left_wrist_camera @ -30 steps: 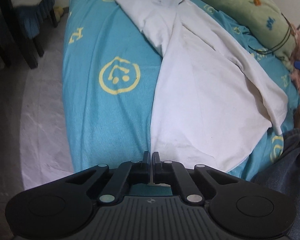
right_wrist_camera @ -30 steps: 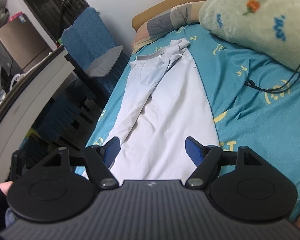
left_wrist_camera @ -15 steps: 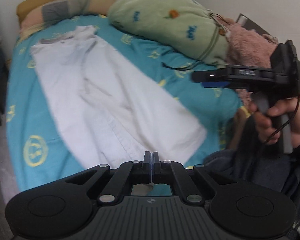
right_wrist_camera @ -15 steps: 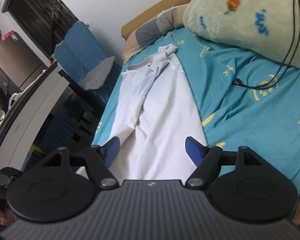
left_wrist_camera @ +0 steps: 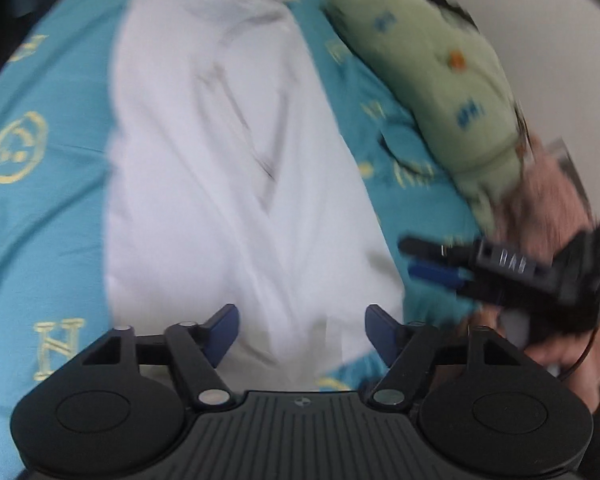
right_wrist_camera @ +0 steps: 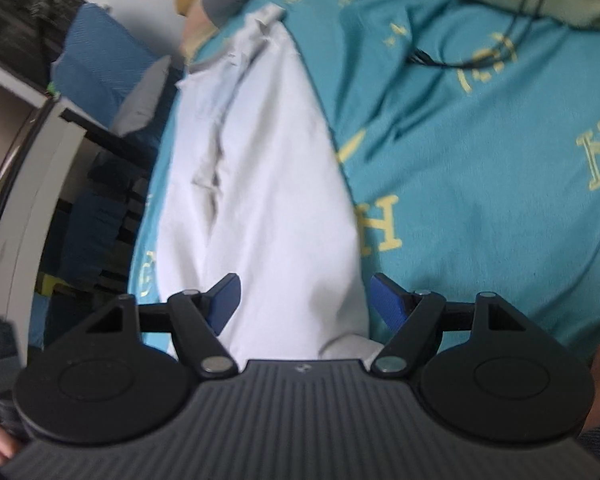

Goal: Fold clothes
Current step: 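Grasp the shirt hem with both grippers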

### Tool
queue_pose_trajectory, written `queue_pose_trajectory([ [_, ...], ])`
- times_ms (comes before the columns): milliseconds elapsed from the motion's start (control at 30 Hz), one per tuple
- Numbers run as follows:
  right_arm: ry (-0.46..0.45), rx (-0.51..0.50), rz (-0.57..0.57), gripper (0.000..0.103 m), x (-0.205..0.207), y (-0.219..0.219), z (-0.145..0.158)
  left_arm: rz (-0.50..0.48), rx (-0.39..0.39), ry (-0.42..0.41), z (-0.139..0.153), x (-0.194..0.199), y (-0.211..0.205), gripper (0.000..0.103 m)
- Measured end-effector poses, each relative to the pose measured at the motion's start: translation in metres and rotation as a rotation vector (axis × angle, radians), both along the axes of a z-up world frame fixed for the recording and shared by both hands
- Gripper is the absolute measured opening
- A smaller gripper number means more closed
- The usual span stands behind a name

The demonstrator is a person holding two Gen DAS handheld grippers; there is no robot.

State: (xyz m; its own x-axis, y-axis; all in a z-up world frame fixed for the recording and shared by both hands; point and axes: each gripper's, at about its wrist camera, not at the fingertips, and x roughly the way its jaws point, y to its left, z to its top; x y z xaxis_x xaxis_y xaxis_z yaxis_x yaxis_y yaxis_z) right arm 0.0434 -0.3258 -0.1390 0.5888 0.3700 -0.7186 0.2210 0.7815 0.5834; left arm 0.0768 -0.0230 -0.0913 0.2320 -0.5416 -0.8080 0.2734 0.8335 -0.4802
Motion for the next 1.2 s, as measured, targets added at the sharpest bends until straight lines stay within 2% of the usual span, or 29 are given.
queue_pose_trajectory([
  [33,0.013,0.007,0.002,0.075,0.002,0.001,-0.004,0.051,-0.001,0.001,-0.001,0.004,0.01,0.08],
  [133,0.053,0.029,0.008,0.074,0.007,0.003,-0.015,0.205,-0.011,0.051,-0.018,0.015,0.036,0.083],
  [200,0.079,0.043,0.012,0.066,0.011,0.004,-0.022,0.273,0.021,0.122,-0.037,0.024,0.045,0.083],
  [267,0.106,0.057,0.016,0.064,0.015,0.005,-0.029,0.283,0.06,0.197,-0.058,0.03,0.046,0.082],
  [300,0.119,0.065,0.018,0.053,0.017,0.006,-0.033,0.273,0.073,0.225,-0.066,0.031,0.046,0.082],
  [367,0.149,0.088,0.03,0.043,0.018,0.008,-0.039,0.218,0.099,0.213,-0.064,0.028,0.035,0.081],
  [400,0.169,0.112,0.048,0.042,0.015,0.01,-0.04,0.183,0.097,0.218,-0.061,0.026,0.029,0.071],
  [433,0.182,0.12,0.059,0.042,0.012,0.012,-0.038,0.158,0.064,0.247,-0.062,0.022,0.028,0.061],
  [467,0.19,0.112,0.065,0.042,0.01,0.015,-0.035,0.132,0.075,0.256,-0.062,0.018,0.024,0.055],
  [533,0.205,0.098,0.076,0.039,0.005,0.019,-0.027,0.116,0.09,0.263,-0.061,0.015,0.023,0.015],
  [567,0.212,0.091,0.082,0.025,0.003,0.022,-0.023,0.126,0.092,0.262,-0.059,0.015,0.025,0.007],
  [600,0.22,0.084,0.088,0.005,0.0,0.024,-0.019,0.148,0.056,0.25,-0.052,0.015,0.03,0.006],
  [667,0.19,0.082,0.087,0.005,-0.003,0.023,-0.003,0.192,-0.019,0.226,-0.036,0.014,0.04,0.006],
  [767,0.096,0.075,0.071,0.005,-0.009,0.016,0.04,0.252,-0.168,0.149,0.009,0.005,0.059,0.006],
  [867,-0.005,0.065,0.054,0.005,-0.017,0.009,0.085,0.303,-0.259,0.062,0.058,-0.007,0.076,0.005],
  [933,-0.071,0.058,0.043,0.005,-0.022,0.004,0.115,0.328,-0.289,0.02,0.084,-0.013,0.089,0.005],
  [1000,-0.129,0.05,0.032,0.005,-0.028,0.001,0.142,0.326,-0.304,0.004,0.096,-0.033,0.092,0.005],
  [1100,-0.156,0.063,0.026,0.005,-0.058,-0.001,0.147,0.323,-0.327,-0.02,0.113,-0.064,0.096,0.005],
  [1200,-0.172,0.088,0.021,0.005,-0.092,-0.004,0.145,0.328,-0.333,0.005,0.105,-0.101,0.099,0.005],
])
